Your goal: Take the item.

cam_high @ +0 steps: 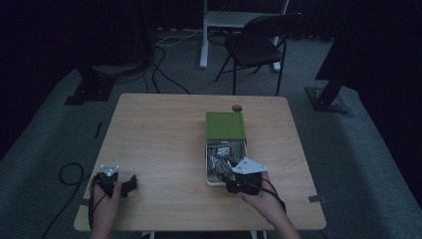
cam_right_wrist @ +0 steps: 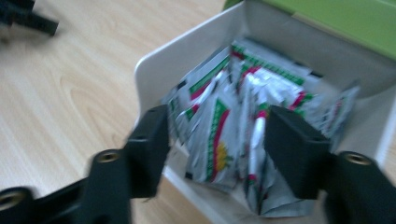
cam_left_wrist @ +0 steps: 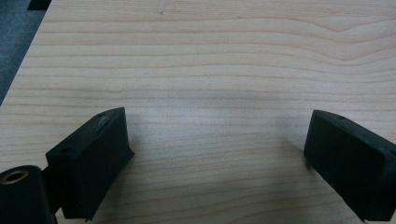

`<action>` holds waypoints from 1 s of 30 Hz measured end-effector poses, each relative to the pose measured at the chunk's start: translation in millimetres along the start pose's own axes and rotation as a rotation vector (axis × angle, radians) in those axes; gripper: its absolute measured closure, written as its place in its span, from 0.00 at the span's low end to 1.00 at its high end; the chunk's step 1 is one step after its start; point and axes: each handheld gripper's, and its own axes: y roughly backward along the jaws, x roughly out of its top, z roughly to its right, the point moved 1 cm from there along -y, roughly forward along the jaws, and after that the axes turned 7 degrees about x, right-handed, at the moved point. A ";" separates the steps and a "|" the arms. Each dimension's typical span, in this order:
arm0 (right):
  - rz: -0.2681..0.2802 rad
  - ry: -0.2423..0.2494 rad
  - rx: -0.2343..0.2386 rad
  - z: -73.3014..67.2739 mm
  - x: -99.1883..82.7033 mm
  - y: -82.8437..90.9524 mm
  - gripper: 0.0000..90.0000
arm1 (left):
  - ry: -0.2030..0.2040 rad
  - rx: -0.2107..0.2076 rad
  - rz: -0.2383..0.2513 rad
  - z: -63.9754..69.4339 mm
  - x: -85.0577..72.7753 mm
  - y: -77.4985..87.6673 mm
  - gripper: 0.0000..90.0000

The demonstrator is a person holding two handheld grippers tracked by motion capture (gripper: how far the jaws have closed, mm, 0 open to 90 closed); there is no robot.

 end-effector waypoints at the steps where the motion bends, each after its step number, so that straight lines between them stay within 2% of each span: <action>1: -0.009 -0.001 0.008 -0.3 -1.6 -2.4 0.52 | 0.000 0.000 0.000 0.0 0.0 0.0 0.08; 6: -0.049 0.006 0.031 -0.8 -7.8 -10.9 0.66 | 0.000 0.000 0.000 0.0 0.0 0.0 0.08; 11: -0.071 0.005 -0.007 2.1 -12.9 -17.7 0.79 | 0.000 0.000 0.000 0.0 0.0 0.0 0.08; 19: -0.097 0.017 -0.022 1.1 -16.4 -22.2 0.80 | 0.001 0.000 0.000 0.0 0.0 0.0 0.08; 20: -0.101 0.000 -0.024 2.0 -17.6 -23.6 0.80 | 0.000 0.000 0.000 0.0 0.0 0.0 0.08; 30: -0.134 -0.014 -0.054 1.1 -20.3 -31.2 0.82 | 0.000 0.000 0.000 0.0 0.0 0.0 0.08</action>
